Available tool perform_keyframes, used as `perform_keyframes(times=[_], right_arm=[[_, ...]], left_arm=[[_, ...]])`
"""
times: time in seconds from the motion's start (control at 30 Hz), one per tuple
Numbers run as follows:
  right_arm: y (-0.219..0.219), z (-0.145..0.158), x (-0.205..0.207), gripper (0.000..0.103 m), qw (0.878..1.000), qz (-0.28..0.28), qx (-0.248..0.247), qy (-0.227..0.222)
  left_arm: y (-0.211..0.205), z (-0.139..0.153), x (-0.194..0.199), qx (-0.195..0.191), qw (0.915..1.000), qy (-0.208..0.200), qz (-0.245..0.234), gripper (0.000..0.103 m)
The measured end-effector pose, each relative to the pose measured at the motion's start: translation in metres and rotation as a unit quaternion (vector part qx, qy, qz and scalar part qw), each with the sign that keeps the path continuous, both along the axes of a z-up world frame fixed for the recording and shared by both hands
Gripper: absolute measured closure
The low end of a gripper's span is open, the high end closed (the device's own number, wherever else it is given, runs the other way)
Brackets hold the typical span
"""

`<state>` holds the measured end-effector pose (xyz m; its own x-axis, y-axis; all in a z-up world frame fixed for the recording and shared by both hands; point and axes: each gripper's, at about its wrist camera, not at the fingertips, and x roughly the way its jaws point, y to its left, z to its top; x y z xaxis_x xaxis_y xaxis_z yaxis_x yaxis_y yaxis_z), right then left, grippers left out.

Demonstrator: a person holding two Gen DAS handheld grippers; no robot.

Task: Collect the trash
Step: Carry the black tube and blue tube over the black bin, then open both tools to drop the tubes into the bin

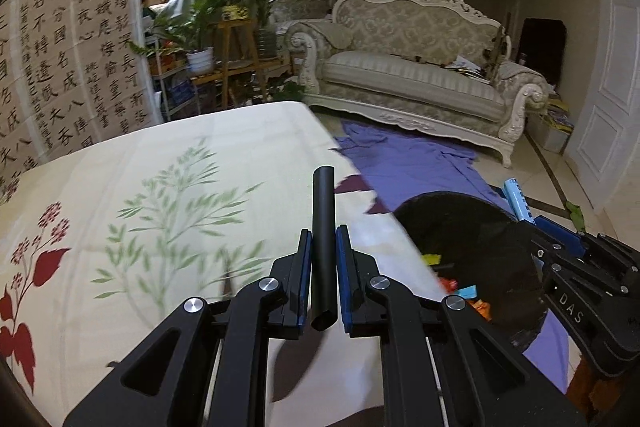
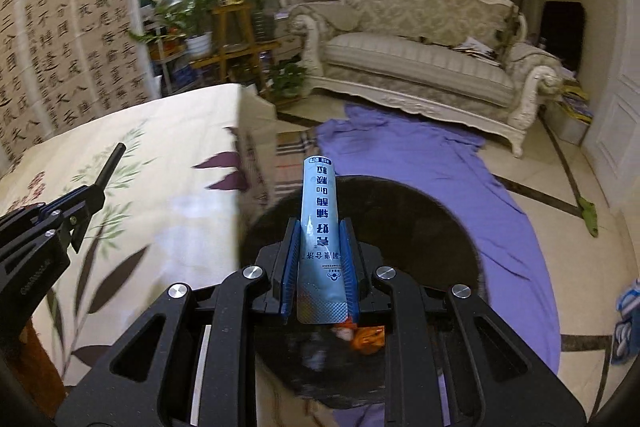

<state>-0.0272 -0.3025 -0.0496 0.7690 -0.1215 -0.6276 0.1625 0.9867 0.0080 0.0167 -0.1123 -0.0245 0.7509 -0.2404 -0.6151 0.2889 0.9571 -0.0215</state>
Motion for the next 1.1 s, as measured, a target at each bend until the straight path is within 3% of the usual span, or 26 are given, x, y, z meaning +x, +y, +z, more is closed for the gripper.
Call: perform_keyframes(times=[0.47, 1.1], right_arm=[[-0.043, -0.016, 0.007, 0.083, 0.999, -0.036, 0.007, -0.004], [-0.064, -0.030, 0.028, 0.083, 0.998, -0.056, 0.019, 0.006]], left_arm=[[-0.077, -0.017, 0.020, 0.032, 0.9979, 0.007, -0.055, 0.090], [-0.099, -0.026, 0.041, 0.042, 0.9968, 0.020, -0.065, 0.090]])
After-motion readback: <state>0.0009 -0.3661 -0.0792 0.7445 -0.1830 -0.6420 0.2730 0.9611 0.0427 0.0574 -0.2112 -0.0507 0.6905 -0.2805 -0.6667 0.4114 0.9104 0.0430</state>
